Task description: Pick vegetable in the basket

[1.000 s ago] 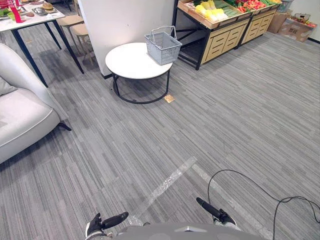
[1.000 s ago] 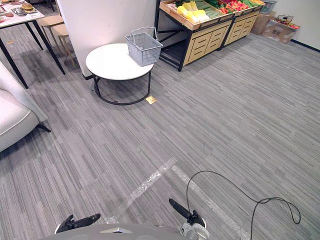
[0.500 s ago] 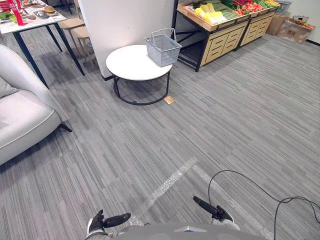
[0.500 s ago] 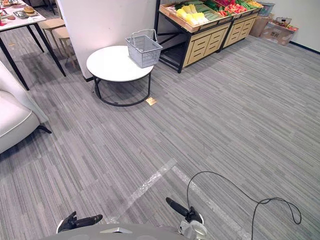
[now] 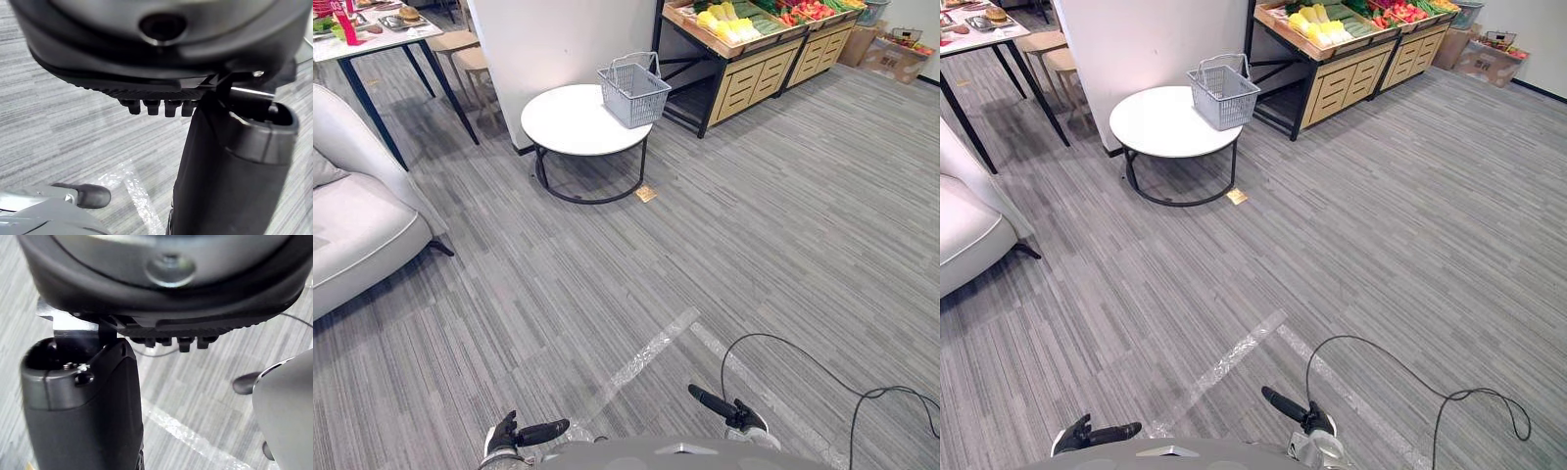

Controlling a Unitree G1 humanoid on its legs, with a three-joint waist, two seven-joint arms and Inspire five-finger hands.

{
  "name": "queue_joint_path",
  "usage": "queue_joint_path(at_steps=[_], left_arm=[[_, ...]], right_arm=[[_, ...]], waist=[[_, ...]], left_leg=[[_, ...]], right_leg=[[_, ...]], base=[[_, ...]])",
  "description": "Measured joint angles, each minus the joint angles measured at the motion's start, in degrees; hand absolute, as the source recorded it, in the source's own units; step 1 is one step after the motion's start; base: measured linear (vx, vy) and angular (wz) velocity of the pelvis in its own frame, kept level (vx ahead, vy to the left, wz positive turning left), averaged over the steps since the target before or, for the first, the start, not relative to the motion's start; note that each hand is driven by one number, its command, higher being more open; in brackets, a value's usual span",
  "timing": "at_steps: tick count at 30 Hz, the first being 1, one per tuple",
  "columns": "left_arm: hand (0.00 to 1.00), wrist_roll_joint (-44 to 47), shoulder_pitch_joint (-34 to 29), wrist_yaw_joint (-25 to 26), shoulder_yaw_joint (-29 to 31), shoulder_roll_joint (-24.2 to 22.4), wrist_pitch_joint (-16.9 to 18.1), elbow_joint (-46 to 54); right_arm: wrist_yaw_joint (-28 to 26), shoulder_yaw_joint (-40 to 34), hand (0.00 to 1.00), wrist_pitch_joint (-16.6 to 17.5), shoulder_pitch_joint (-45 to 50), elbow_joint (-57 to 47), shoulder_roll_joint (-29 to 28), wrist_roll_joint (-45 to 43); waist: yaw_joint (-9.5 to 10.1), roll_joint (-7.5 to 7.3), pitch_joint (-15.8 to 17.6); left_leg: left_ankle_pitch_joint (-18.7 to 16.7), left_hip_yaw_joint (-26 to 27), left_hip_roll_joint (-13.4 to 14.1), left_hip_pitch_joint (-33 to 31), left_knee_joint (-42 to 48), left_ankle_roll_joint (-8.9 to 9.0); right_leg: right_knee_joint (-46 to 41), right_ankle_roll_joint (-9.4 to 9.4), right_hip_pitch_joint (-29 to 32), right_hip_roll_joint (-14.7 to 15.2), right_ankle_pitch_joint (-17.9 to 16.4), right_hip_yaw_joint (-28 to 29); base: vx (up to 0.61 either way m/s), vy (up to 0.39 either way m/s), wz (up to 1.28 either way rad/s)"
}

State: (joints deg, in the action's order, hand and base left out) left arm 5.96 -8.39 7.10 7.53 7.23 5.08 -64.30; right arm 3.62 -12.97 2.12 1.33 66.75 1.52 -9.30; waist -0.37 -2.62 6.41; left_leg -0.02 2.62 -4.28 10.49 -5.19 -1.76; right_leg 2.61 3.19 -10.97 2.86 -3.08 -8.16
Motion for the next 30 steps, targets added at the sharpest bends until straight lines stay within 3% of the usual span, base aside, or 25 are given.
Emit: queue_joint_path(at_steps=[21, 25, 30], left_arm=[[1.0, 0.12, 0.02, -0.37, -1.08, 0.35, 0.21, -0.33], [1.0, 0.18, 0.14, -1.01, -1.03, 0.39, 0.32, 0.05], [1.0, 0.28, 0.17, -1.13, -0.98, 0.75, 1.06, 0.47]], right_arm=[[-0.56, 0.08, 1.0, 0.02, 0.02, -0.04, 0.07, -0.01], [-0.63, 0.17, 1.0, 0.02, -0.24, -0.12, 0.38, -0.01], [-0.56, 0.07, 1.0, 0.1, -0.46, -0.26, 0.21, -0.16]], waist=[[0.03, -0.16, 0.51], [0.17, -0.16, 0.76], [0.27, -0.89, 1.8]], left_leg=[[-0.14, 0.79, -0.02, -0.27, 0.0, 0.18], [-0.06, 1.73, 0.12, -2.15, 0.07, 0.07], [-0.17, 2.99, -0.15, -1.7, 0.24, 0.17]], right_leg=[[0.54, 0.17, 0.06, 0.01, 0.18, 0.28], [-1.35, 0.08, 3.07, 0.02, 0.1, 1.08], [-2.16, 0.09, 3.46, 0.33, 0.08, 2.36]], base=[[-0.02, -0.02, 0.0], [-0.02, -0.004, -0.11], [-0.02, 0.002, -0.13]])
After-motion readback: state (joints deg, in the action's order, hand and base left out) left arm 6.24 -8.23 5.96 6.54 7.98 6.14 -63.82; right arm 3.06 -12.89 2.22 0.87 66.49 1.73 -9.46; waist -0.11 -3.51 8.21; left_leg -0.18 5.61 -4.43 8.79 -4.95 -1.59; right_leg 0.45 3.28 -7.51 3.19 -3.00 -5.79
